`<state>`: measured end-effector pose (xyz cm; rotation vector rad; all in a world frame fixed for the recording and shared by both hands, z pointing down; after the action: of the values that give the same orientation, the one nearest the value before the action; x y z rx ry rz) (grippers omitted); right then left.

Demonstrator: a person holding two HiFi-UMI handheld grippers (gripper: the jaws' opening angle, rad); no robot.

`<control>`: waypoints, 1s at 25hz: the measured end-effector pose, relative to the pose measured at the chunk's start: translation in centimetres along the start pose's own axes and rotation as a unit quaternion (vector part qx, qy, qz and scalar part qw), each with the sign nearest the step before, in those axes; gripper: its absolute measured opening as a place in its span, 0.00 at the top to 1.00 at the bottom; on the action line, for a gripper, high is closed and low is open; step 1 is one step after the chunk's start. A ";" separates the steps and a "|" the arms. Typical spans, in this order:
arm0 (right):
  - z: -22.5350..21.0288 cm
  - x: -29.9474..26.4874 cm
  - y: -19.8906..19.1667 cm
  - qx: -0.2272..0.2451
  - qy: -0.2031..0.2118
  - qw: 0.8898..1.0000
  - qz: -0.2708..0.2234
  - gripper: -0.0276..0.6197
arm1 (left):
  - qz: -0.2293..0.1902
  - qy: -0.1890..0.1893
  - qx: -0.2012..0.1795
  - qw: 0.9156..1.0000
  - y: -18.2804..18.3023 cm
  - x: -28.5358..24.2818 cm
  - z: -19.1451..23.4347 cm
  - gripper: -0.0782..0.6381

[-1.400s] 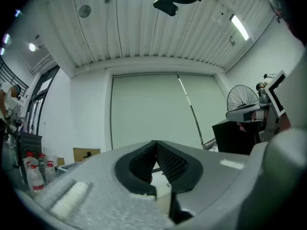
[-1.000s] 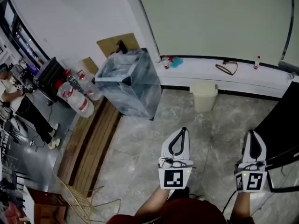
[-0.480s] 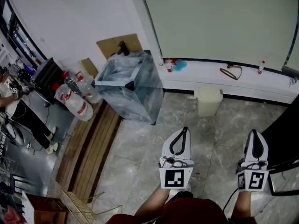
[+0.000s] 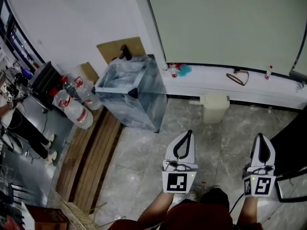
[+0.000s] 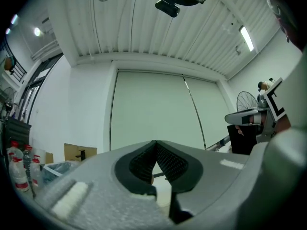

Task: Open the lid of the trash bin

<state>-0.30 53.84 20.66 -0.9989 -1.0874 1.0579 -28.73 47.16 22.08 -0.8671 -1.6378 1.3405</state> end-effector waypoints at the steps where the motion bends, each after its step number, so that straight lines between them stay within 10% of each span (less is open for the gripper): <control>1: -0.2 -0.4 -0.2 0.000 -0.001 1.000 0.001 0.96 | 0.001 -0.001 0.001 1.000 -0.2 -0.4 0.1 0.88; 25: -16.2 -15.5 -9.0 -0.043 -0.009 0.999 0.023 0.96 | 0.031 -0.018 -0.008 0.999 -4.3 -22.7 -6.3 0.88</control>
<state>14.95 35.32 23.66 -1.0899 -1.1368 1.0669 -13.56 28.71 22.91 -0.9157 -1.6630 1.3940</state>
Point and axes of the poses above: the fingertips, and each gripper's own axes: x backward along the fingers, z to its left, y out of its top, the point moved 10 cm from there along x, backward along the fingers, and after that the axes turned 2 degrees about y, right-handed, at the moved point
